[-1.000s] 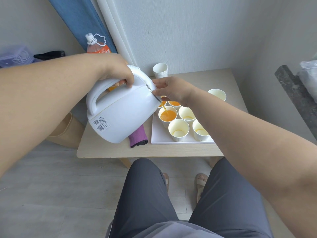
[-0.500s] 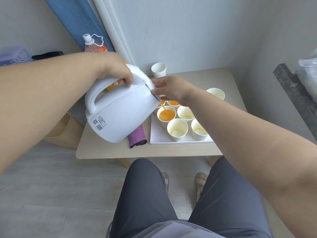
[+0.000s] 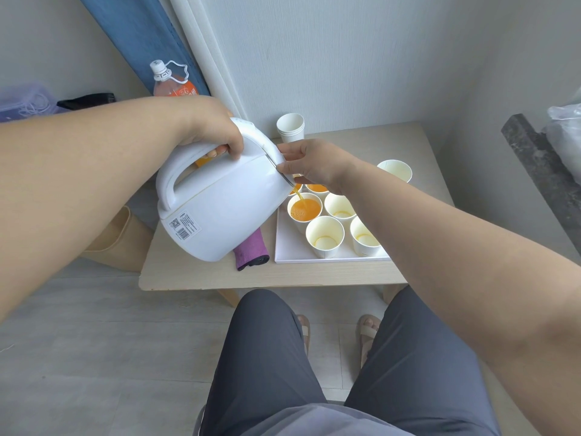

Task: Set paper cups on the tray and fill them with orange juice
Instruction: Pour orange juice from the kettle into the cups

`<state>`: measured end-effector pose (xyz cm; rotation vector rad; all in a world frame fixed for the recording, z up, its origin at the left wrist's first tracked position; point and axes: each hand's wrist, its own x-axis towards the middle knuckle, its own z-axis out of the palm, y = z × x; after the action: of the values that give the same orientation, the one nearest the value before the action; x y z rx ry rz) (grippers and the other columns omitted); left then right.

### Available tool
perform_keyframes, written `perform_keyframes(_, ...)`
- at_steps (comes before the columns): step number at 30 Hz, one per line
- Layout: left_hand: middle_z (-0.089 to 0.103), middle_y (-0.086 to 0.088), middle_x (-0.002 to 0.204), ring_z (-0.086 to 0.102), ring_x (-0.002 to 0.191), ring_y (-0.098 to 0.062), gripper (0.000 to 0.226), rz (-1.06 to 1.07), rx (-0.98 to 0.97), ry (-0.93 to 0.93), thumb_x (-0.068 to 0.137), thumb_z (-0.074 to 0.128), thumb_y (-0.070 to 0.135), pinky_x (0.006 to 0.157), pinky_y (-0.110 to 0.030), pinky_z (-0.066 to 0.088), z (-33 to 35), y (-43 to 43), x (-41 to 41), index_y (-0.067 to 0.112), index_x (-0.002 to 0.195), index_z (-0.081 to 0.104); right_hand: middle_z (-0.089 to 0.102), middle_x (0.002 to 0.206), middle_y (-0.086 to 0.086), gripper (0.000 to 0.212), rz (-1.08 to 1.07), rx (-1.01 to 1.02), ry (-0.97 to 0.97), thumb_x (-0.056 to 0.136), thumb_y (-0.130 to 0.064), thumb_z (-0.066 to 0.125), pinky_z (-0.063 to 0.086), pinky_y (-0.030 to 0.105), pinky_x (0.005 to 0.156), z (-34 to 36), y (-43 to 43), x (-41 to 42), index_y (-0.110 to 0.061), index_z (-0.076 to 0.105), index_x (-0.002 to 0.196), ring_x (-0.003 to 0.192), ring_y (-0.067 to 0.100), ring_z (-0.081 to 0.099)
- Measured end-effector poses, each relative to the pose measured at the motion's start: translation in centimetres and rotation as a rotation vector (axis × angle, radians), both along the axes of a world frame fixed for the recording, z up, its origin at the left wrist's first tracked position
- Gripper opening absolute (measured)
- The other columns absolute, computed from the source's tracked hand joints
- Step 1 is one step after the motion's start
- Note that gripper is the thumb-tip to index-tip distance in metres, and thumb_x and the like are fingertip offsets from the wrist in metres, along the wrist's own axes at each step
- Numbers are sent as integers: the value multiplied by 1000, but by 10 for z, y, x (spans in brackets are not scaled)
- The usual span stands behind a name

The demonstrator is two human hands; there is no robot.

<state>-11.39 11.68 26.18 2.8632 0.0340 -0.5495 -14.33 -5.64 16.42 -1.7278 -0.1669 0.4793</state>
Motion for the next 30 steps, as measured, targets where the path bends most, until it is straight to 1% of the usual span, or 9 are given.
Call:
perform_keyframes(6,47,-6,37,44,46,-26,27,1,-1,5,70,69,6,56,-28,42,-6,-2,-5,7,51,50,62,128,12,38,-16,-28,-1,91,-7,60,45,22,76,-10,1,4,-20,60,127,92,13,53)
perform_keyframes(8,47,-4,35,43,46,-25,28,0,0,9,71,69,8,54,-27,39,-10,-2,-7,7,51,50,60,129,11,42,-26,-78,-4,89,-11,64,47,22,76,-19,2,9,-18,59,130,95,14,56)
perform_keyframes(10,48,-2,36,44,47,-22,27,5,6,9,70,70,11,56,-27,38,-16,-2,-9,8,51,51,59,130,9,48,-33,-134,-6,86,-15,67,50,27,86,-28,3,13,-20,56,133,103,17,60)
perform_keyframes(12,49,-1,38,45,50,-20,27,8,10,6,69,71,14,56,-28,37,-23,-2,-11,10,51,52,58,131,6,53,-45,-179,-1,83,-19,70,48,36,100,-36,4,15,-21,56,134,115,20,59)
perform_keyframes(14,50,-2,42,46,54,-21,27,9,-1,20,69,72,16,57,-28,36,-31,-1,-12,11,51,51,58,131,3,55,-53,-228,-10,81,-23,71,45,39,104,-43,5,16,-22,55,134,119,20,56)
perform_keyframes(17,52,-6,47,46,55,-22,21,41,-65,45,69,71,13,57,-27,37,-42,1,-15,10,58,54,57,132,2,55,-34,-289,-41,83,-23,70,43,35,105,-47,3,14,-21,54,136,116,17,56)
perform_keyframes(21,49,-3,43,43,49,-20,21,66,-135,55,71,70,6,51,-24,35,-52,1,-18,11,62,52,58,133,1,48,15,-366,-89,87,-21,65,42,29,102,-46,-2,12,-20,56,134,107,12,53)
perform_keyframes(27,49,-4,45,42,49,-21,21,82,-197,57,71,70,4,55,-25,37,-53,5,-21,11,65,51,58,134,-4,51,25,-429,-108,85,-26,67,39,32,106,-36,-2,9,-24,54,135,119,16,54)
perform_keyframes(30,48,-3,42,42,48,-20,21,69,-217,47,70,70,4,55,-25,38,-48,6,-23,11,63,51,57,133,2,51,6,-390,-117,86,-27,68,40,24,91,-30,-3,6,-20,55,134,106,15,54)
